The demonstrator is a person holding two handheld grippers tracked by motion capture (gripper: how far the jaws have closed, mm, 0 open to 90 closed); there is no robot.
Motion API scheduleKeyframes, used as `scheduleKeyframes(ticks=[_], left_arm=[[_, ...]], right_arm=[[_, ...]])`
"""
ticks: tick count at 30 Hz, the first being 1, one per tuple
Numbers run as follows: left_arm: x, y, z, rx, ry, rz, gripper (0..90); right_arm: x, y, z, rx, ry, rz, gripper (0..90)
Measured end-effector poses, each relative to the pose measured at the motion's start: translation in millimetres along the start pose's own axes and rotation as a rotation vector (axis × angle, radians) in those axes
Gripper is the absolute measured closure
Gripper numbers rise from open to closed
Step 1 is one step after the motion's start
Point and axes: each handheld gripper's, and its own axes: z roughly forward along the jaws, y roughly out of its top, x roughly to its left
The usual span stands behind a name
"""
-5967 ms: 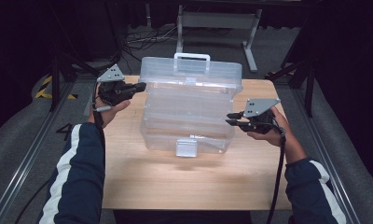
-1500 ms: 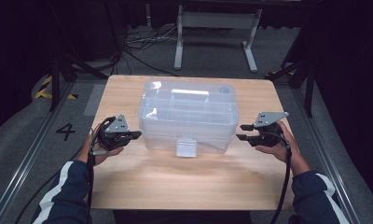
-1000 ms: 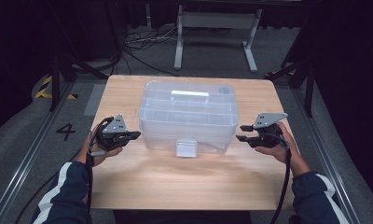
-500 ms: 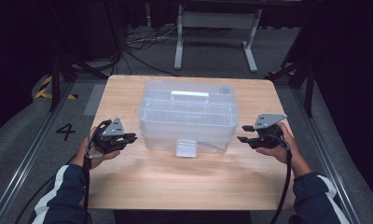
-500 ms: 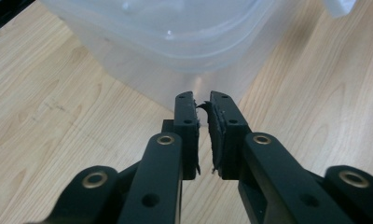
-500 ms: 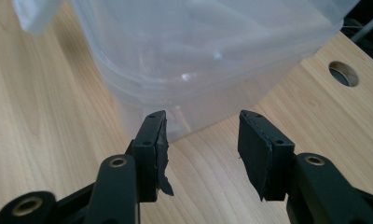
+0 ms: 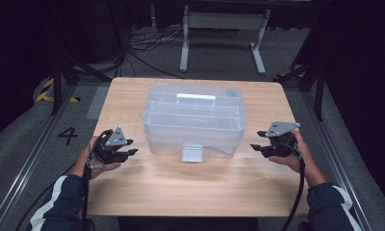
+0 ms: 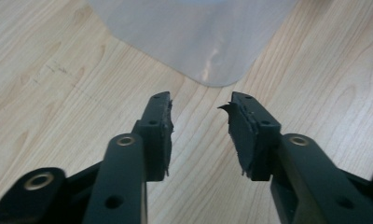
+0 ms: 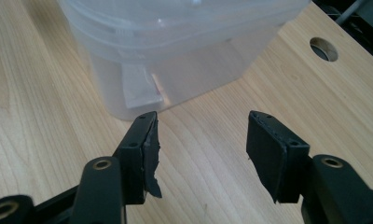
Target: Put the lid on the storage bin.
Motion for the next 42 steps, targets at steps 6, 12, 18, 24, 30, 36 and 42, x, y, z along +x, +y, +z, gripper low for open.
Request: scheduleKeyframes(ticks=[6,12,18,24,30,36,42], left_arm=[[-2.1,-7.9,3.3,0.026,0.011,-0.014,49.4],[-4.7,-17.4,6.2,0.055,0.048,-0.044,36.7],[-8.8,-30.8,9.6,0.068,0.068,-0.077,22.9],[-15.5,-49.0,9.3,0.063,0.062,-0.108,19.0],[-18.7,-70.0,5.5,0.0,0.024,-0.203,18.3],[-19.8,-75.5,6.4,-0.025,-0.002,-0.267,16.9],[-19.6,-75.2,6.3,-0.019,0.01,-0.266,15.9]], right_arm=[[-2.2,-15.4,-6.1,-0.008,-0.028,0.037,39.3],[-3.7,-31.2,-8.1,0.012,-0.042,0.067,34.3],[0.4,-47.7,-8.4,0.034,-0.072,0.085,29.6],[6.4,-75.9,-8.1,0.04,-0.072,0.148,25.0],[12.4,-112.9,-7.4,0.024,-0.067,0.26,20.5],[11.4,-128.2,-11.3,-0.012,-0.069,0.379,18.4],[10.4,-127.7,-10.2,-0.006,-0.065,0.38,16.8]])
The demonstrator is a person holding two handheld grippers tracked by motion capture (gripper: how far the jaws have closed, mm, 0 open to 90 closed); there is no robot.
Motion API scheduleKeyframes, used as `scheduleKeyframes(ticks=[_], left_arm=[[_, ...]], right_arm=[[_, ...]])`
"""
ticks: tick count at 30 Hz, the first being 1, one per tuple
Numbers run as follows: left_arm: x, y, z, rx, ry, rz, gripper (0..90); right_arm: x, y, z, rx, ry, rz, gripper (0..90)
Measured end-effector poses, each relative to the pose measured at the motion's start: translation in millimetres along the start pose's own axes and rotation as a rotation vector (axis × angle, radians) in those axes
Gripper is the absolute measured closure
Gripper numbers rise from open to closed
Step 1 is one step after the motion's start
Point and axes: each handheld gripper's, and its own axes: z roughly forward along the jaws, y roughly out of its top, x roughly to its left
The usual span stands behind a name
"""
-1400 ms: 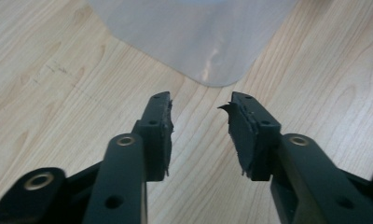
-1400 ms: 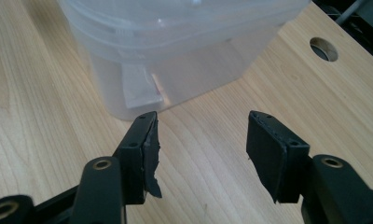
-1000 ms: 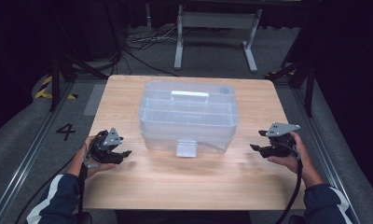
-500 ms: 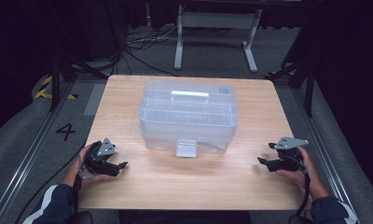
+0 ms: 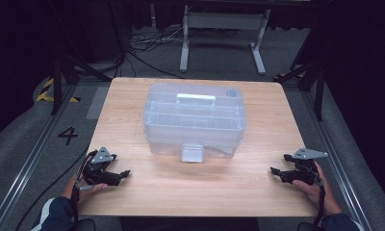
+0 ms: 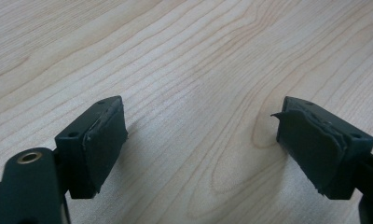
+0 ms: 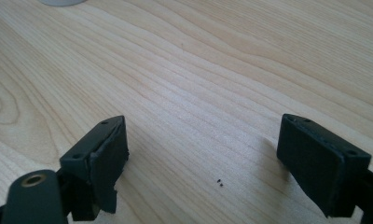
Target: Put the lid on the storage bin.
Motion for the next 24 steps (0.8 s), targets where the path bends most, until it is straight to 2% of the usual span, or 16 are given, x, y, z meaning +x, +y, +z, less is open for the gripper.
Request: scheduleKeyframes(ticks=[2,12,24], left_arm=[[-0.7,-0.2,0.5,0.003,-0.013,-0.013,15.8],[-1.0,0.2,1.0,-0.003,0.0,-0.012,15.6],[-3.9,1.8,2.4,0.001,0.017,-0.036,15.0]], right_arm=[[-0.1,0.0,0.0,0.0,0.001,0.001,16.8],[-0.3,0.2,0.2,-0.001,0.001,-0.001,16.6],[-0.3,0.1,0.2,-0.001,0.002,0.0,16.6]])
